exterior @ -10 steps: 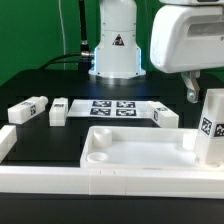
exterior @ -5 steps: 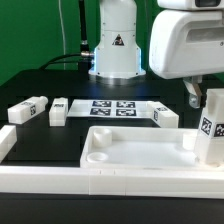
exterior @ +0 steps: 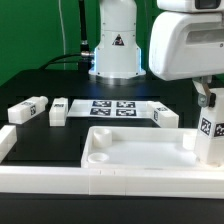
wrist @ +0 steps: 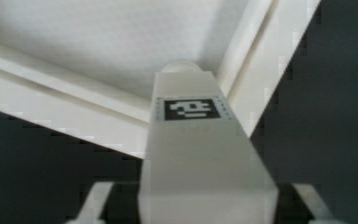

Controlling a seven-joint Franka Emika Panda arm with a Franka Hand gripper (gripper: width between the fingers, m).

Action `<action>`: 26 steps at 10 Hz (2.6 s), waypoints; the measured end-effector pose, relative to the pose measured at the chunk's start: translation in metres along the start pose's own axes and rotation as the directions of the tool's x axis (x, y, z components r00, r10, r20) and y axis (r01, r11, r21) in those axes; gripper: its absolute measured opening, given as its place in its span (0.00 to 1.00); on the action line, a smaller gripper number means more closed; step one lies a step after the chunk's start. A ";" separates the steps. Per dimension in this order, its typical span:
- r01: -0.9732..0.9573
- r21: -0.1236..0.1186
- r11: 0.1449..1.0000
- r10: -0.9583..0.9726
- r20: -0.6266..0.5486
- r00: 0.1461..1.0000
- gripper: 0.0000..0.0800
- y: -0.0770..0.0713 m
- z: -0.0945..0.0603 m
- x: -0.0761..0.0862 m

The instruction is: Assemble desk

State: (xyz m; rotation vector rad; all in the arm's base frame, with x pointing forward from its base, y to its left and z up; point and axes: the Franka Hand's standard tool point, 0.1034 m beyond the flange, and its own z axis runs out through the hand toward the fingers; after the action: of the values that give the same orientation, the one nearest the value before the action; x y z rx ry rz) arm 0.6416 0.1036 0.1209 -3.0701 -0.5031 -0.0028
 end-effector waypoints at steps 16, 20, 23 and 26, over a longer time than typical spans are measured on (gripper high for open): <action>-0.948 0.064 0.313 0.948 0.040 0.316 0.36 0.004 0.001 -0.006; -0.843 0.072 0.534 0.844 0.025 0.536 0.78 0.000 0.001 -0.005; -0.659 0.077 0.748 0.661 0.002 0.750 0.80 -0.005 0.001 -0.004; -0.414 0.074 0.907 0.416 -0.020 0.909 0.81 -0.005 0.001 -0.004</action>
Offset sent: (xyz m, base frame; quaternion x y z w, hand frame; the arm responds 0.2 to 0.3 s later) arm -0.0229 -0.0147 -0.0050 0.0239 0.0138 0.3002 0.9535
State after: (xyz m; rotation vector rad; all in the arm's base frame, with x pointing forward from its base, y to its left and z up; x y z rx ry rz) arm 0.6362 0.1069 0.1197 -3.0344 0.1588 -0.0292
